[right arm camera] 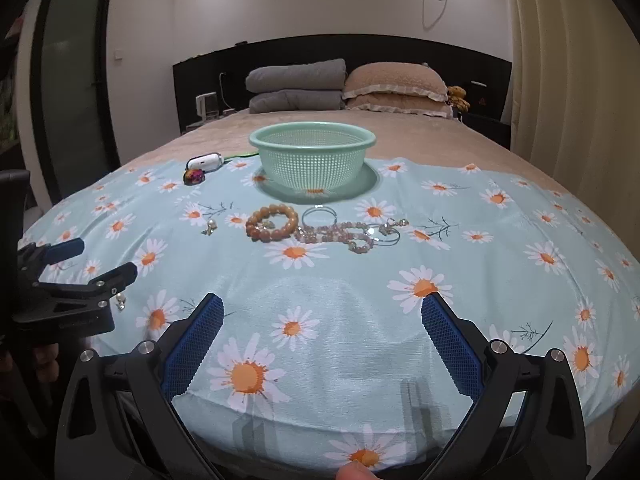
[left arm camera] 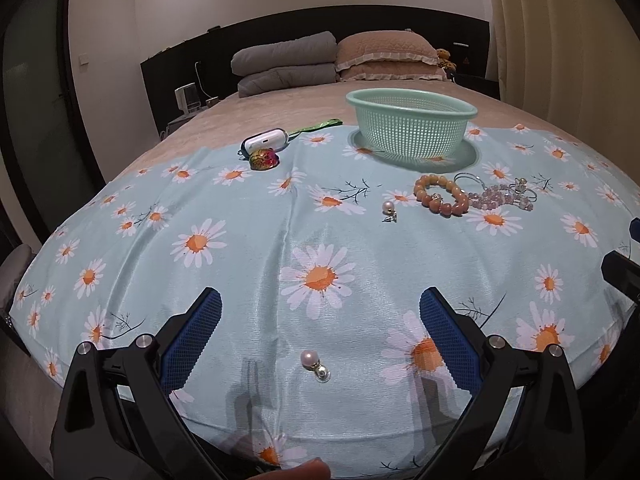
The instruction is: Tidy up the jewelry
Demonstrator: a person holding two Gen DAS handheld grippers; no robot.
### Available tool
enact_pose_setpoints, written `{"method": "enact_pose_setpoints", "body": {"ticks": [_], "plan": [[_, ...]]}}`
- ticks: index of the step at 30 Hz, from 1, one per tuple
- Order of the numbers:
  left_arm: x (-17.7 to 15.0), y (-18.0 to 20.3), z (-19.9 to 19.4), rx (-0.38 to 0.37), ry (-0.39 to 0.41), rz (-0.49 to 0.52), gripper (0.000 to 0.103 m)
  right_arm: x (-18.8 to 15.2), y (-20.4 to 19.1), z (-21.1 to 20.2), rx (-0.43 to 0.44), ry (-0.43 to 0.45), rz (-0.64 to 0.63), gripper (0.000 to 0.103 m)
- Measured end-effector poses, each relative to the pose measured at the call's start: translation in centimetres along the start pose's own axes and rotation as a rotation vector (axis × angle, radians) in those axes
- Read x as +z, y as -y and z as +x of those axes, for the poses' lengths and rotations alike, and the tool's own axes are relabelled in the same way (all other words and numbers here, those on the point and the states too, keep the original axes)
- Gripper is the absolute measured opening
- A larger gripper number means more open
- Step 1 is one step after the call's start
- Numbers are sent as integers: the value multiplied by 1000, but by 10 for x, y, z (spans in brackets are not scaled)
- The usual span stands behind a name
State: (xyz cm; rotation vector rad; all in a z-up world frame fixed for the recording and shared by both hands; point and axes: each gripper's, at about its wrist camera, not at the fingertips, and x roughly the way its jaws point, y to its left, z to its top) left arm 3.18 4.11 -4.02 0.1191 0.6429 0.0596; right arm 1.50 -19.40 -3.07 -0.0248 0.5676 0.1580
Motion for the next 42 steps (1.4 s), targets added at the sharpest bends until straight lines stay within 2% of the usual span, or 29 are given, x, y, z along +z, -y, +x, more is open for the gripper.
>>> {"method": "enact_pose_setpoints", "body": {"ticks": [9,14,21,26,33,36,37,38,42], "plan": [[1,-16,23,-98,-87,-91,97,16,18,36,-60,-79,6,95],[-6,-28,9,-250,-68,-165,97,17,22,45,-73,-108,3,95],[-22,-19,21,-260,-135,-176,97,14,21,56,-74,-152,1,95],[-25,-19,38,-272,-186,-207,91,16,18,70,-75,-184,-21,95],[-29,-8,40,-229,-190,-128,91,40,18,96,-25,-170,-38,95],[-30,-10,38,-224,-186,-129,82,45,23,108,-38,-180,-62,94],[-30,-11,35,-221,-172,-135,67,47,26,110,-31,-186,-66,94],[-30,-13,32,-227,-156,-145,45,49,29,113,-21,-185,-68,94],[-31,-6,32,-219,-152,-103,44,59,44,118,9,-174,-58,93]]}}
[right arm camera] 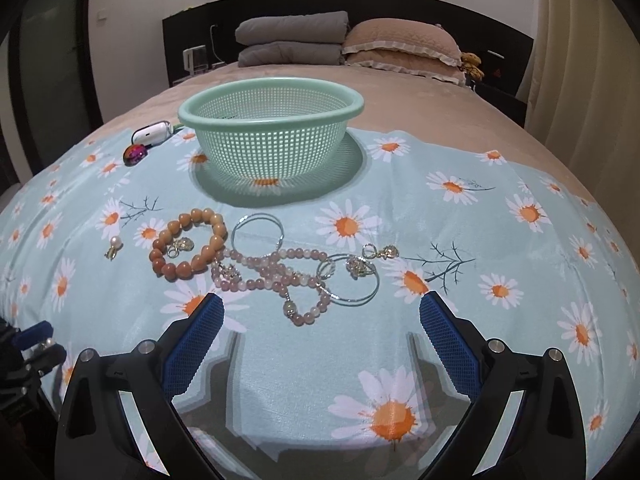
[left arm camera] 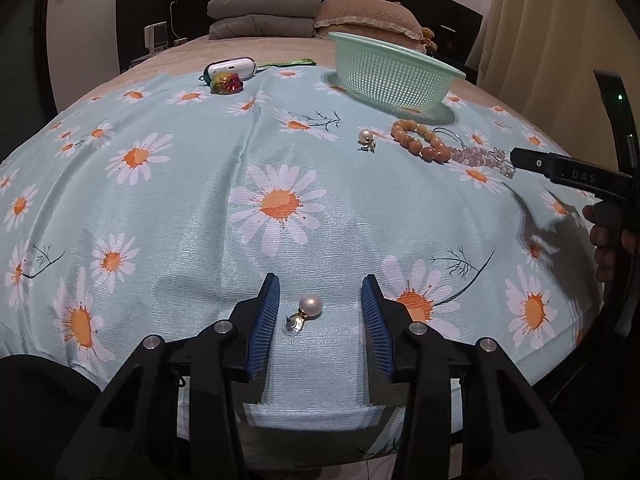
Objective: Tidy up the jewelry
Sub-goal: 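Grasp the pearl earring with the left tool while the right tool grasps a silver hoop earring, then lift and carry both held earrings over the mint-green basket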
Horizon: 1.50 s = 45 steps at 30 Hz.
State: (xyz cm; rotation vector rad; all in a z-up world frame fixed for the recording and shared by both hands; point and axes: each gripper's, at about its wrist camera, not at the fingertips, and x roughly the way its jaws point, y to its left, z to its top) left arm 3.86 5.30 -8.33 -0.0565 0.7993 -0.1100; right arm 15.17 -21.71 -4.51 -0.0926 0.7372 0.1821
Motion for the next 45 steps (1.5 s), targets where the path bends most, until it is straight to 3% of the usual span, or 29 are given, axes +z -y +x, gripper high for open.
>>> {"method": "enact_pose_setpoints", "body": {"ticks": [1,3,6,9,12,14,17,19,21,23,29,41,45], "plan": [[0,0,1,-1,-3,3,44,2,4,1,13,0,-1,90],[1,-2,1,-14,-7,-9,44,6,10,8,55,-32,6,55],[0,0,1,-25,-12,4,34,3,17,31,131,-145,75,44],[-1,2,1,-26,-18,15,27,6,8,27,153,-109,34,44],[-1,-2,1,-40,-29,-8,13,8,6,31,112,-101,17,44],[0,-4,1,-52,-33,-18,11,12,10,32,131,-90,36,44],[-1,-3,1,-49,-33,-9,11,18,18,38,91,-79,43,44],[0,-4,1,-55,-38,-13,11,19,23,46,98,-110,59,42],[1,-5,2,-60,-43,-17,11,17,23,53,70,-135,44,19],[1,-4,1,-56,-42,-9,11,17,27,54,57,-140,65,6],[4,-6,2,-66,-54,-12,11,18,38,45,89,-127,115,6],[13,-5,-7,-71,-36,7,11,20,61,2,189,-15,201,6],[13,-7,-7,-72,-38,2,11,14,64,12,185,-75,214,6]]}}
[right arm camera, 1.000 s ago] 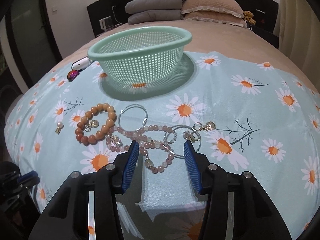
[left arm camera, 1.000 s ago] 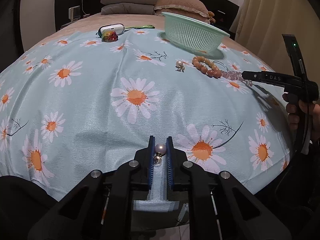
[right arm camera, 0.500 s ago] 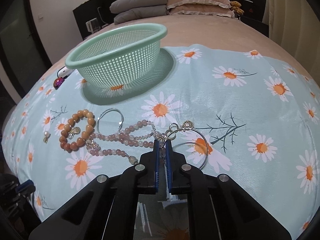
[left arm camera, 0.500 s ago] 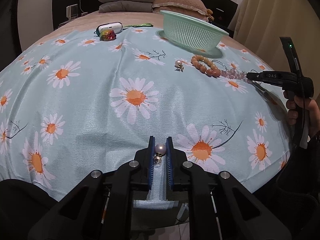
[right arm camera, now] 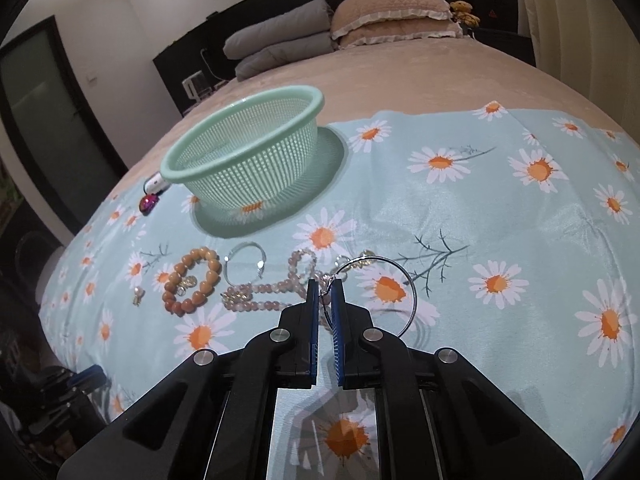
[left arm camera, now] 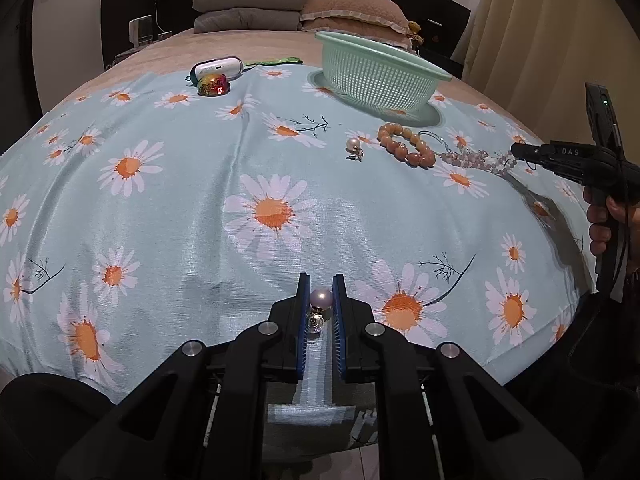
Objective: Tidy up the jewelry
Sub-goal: 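Lift and carry both held earrings over the mint-green basket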
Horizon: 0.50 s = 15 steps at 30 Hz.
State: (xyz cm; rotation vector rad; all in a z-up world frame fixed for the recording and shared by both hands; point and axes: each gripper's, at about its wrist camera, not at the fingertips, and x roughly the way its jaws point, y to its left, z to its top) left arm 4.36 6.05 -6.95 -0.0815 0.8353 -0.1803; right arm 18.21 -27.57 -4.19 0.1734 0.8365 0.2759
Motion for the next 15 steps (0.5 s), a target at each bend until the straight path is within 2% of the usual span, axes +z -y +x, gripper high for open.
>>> {"method": "enact_pose_setpoints", "body": {"ticks": [5,10,15], "plan": [[1,-2,-1,0,4,-5,11,-9,3,22,-41,-81,-21,7],[2,-2,0,-6,0,-2,11,-8,16,25,21,-87,66,7],[2,0,0,-13,-2,11,11,-6,42,32,151,-103,257,8]]}}
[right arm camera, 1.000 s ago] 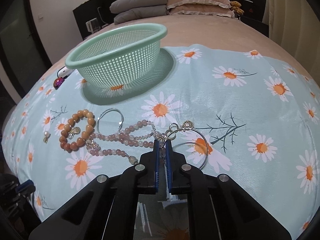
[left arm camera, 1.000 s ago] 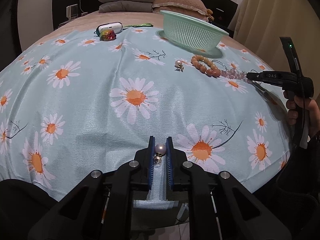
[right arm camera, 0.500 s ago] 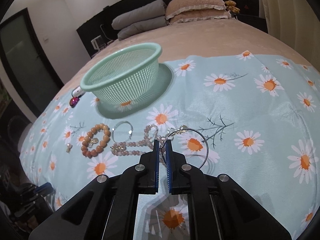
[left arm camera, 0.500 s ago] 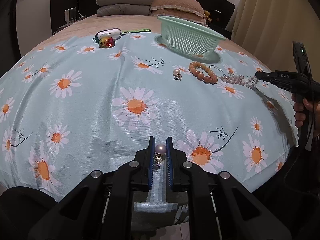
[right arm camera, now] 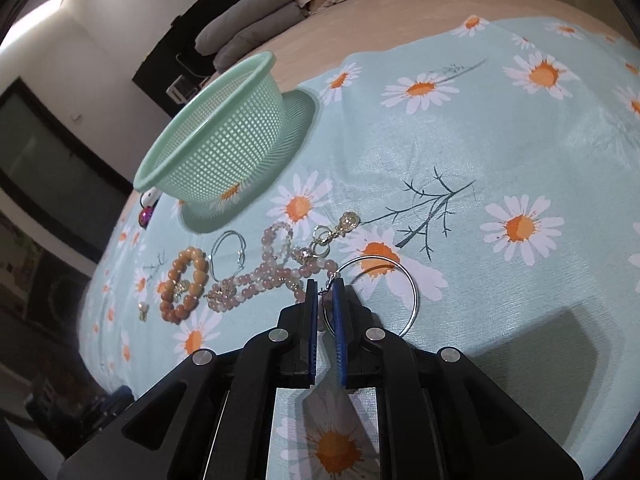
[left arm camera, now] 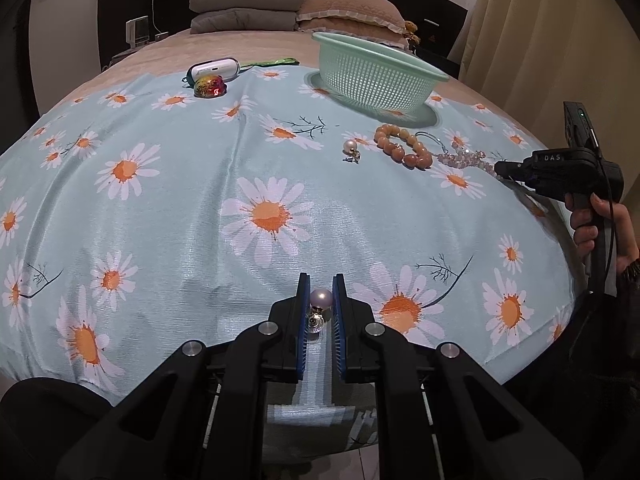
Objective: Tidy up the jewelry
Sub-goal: 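Lift and carry both held earrings over the mint-green basket, then open the right tool and the left tool, dropping both earrings into the basket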
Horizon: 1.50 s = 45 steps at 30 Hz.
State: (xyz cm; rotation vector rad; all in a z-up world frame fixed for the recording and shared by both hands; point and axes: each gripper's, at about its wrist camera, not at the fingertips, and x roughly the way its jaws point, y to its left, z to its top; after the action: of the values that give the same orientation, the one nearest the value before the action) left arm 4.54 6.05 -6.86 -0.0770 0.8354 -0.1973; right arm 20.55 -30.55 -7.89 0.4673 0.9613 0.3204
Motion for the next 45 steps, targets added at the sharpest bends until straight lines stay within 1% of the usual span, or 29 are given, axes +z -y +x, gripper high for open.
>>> {"method": "enact_pose_setpoints", "body": {"ticks": [2,5,7,9,10,12,13,14,15,17,18,21,24,26,28,31,33,35,37,39,42,45], "plan": [[0,0,1,-1,-1,0,11,2,6,1,28,3,41,8],[0,1,0,-7,1,4,11,2,9,-4,17,29,64,8],[0,1,0,-9,0,7,11,3,12,-6,21,30,68,13],[0,1,0,-5,-1,8,11,2,14,-6,49,35,70,22],[0,1,0,-4,-1,7,11,1,12,-7,48,40,59,23],[0,-1,0,-5,-1,1,11,0,8,-8,5,52,27,20],[1,-1,0,-3,1,-1,11,0,7,-8,-2,48,21,19],[2,-2,0,-5,1,-2,11,0,6,-9,-16,50,19,10],[3,-2,0,-7,3,-3,11,-1,7,-9,-29,48,21,6],[9,0,-4,2,14,15,11,0,6,-13,-33,46,25,6],[13,2,-6,9,23,31,11,1,0,-18,-40,57,1,6],[36,5,-12,16,58,61,11,8,-23,-35,-22,92,-89,6],[69,8,-21,2,105,88,11,15,-49,-51,-6,115,-167,6],[93,13,-27,18,144,125,11,23,-67,-60,42,128,-199,6],[118,17,-32,11,169,149,11,31,-85,-67,57,137,-243,6],[155,21,-38,-8,207,173,11,47,-114,-68,68,132,-303,5],[178,25,-40,-6,243,188,11,57,-132,-64,53,126,-349,5],[200,28,-35,-27,250,202,11,70,-150,-57,39,119,-382,5],[219,32,-25,-72,225,206,11,84,-163,-48,23,109,-408,5],[236,36,-11,-85,215,215,11,97,-172,-35,16,100,-426,5],[255,41,15,-110,194,230,11,115,-178,-14,7,87,-442,5],[268,45,45,-138,173,247,11,129,-173,9,20,68,-434,5]]}}
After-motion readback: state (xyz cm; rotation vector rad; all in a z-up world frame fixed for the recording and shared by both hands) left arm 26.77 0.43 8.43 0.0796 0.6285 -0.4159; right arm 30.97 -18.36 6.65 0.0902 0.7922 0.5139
